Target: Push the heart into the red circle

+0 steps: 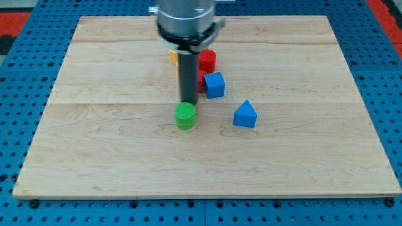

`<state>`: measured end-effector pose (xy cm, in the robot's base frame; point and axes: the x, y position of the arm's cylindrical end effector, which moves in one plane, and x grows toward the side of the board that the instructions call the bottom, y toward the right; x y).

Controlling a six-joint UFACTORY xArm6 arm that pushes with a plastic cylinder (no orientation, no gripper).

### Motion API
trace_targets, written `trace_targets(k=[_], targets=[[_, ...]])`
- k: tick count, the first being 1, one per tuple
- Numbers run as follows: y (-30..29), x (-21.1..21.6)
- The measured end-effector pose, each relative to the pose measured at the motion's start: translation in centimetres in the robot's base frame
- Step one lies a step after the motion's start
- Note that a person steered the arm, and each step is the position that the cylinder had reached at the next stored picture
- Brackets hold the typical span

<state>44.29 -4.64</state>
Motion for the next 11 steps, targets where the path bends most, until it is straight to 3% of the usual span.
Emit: trace_targets(k=[2, 5, 7, 11], targets=[[-5.6, -3.3], [-5.6, -10.2], [-5.3, -8.6], [1.5, -8.0]])
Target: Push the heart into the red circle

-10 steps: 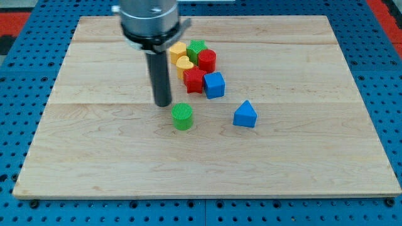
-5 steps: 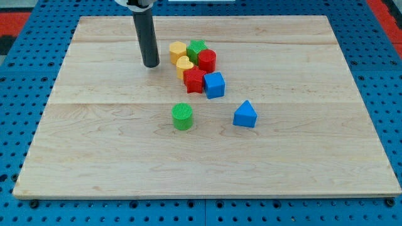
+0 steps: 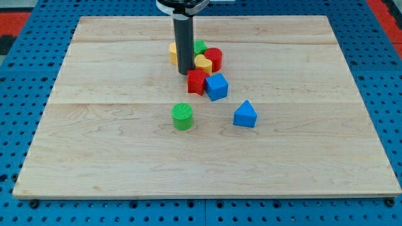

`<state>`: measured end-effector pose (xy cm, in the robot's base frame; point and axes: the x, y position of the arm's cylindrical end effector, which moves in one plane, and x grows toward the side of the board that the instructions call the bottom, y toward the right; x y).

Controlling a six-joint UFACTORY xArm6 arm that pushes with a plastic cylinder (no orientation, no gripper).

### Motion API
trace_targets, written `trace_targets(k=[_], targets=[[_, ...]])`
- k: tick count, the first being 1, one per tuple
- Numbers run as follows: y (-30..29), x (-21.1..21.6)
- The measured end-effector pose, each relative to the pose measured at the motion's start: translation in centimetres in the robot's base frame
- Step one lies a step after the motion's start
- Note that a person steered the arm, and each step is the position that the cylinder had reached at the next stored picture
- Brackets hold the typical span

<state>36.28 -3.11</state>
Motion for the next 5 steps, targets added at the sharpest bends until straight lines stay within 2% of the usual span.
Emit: trace_targets(k=[3, 5], targets=[[0.8, 0.0], [-1.0, 1.2]])
